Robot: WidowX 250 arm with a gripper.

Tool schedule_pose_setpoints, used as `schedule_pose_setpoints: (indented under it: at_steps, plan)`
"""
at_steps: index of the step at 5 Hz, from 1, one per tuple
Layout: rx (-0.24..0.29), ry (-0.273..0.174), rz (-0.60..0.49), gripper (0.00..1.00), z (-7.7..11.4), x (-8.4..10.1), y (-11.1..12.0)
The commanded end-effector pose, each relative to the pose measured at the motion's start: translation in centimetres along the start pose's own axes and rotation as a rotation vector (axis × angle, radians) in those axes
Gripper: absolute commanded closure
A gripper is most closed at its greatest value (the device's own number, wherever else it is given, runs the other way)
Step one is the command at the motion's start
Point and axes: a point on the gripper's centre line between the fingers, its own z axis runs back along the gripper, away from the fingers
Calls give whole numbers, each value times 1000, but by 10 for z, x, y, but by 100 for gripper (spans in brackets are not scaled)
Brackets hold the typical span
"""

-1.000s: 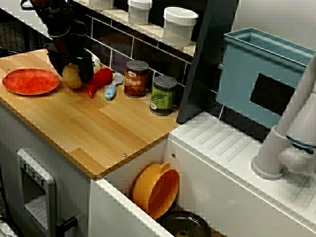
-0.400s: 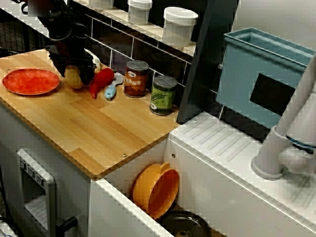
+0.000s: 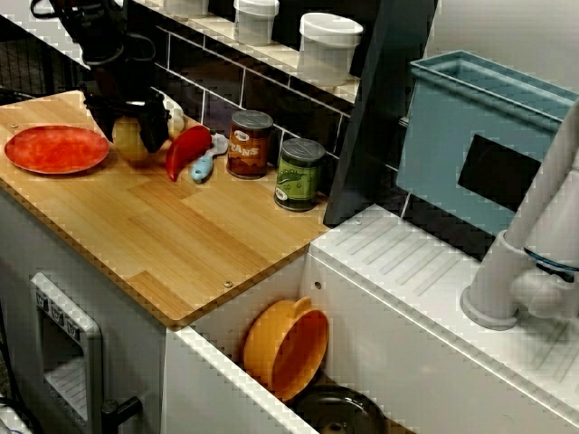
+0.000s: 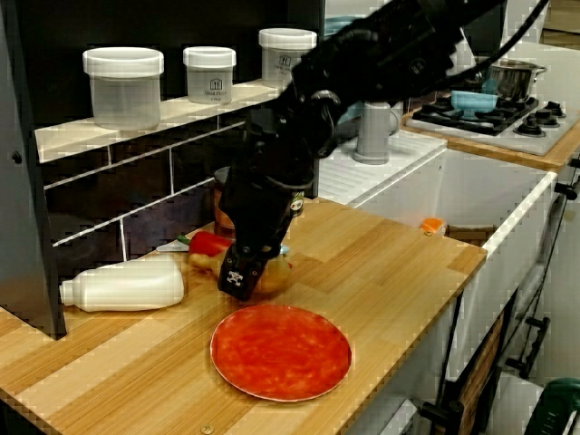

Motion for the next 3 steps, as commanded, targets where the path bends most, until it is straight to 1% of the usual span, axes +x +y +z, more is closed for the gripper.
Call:
schedule_pose_setpoints:
  at_steps: [1,2,3]
  plan:
    - [-66,-60,4,100,53,26,-5]
    - [-76,-52,10,100,57,27,-3]
    - [-73,-44,-4,100,60,27,4]
